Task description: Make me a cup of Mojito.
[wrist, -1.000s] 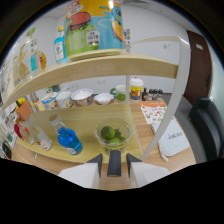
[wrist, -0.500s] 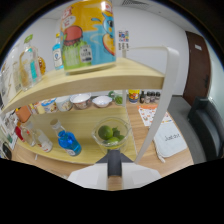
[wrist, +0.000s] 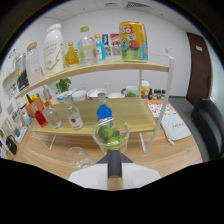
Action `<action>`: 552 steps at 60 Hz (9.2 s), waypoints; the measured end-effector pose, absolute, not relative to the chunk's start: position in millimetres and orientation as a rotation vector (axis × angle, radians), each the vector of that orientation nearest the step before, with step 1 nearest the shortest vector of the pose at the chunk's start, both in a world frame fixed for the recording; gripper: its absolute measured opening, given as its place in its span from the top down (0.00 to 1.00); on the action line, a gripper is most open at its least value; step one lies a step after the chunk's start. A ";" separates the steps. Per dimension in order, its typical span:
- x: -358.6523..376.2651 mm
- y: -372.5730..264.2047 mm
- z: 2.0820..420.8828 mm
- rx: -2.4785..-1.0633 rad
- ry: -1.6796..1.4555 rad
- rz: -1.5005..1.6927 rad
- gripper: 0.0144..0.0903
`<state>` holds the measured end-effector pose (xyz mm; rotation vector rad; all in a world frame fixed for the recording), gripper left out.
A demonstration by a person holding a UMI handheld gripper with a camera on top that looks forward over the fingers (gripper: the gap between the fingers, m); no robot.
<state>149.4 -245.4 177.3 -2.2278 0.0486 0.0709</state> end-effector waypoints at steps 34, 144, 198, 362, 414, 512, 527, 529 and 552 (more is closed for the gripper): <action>132.8 -232.7 190.8 -1.961 -0.618 -0.656 0.99; 268.0 -278.0 51.9 -2.241 -0.015 0.040 1.00; 222.8 -290.4 148.8 -2.046 0.122 0.083 0.07; 147.5 -212.8 200.0 -1.759 -0.864 -1.041 0.75; 110.8 -191.6 221.7 -1.346 -1.416 -1.358 0.75; 168.6 -256.1 101.0 -2.120 0.188 0.001 0.07; 125.7 -284.4 187.7 -2.021 0.151 -0.064 0.07; 116.1 -288.7 193.8 -2.016 0.140 -0.066 0.07; 12.7 -331.7 183.7 -2.073 0.092 -0.010 0.05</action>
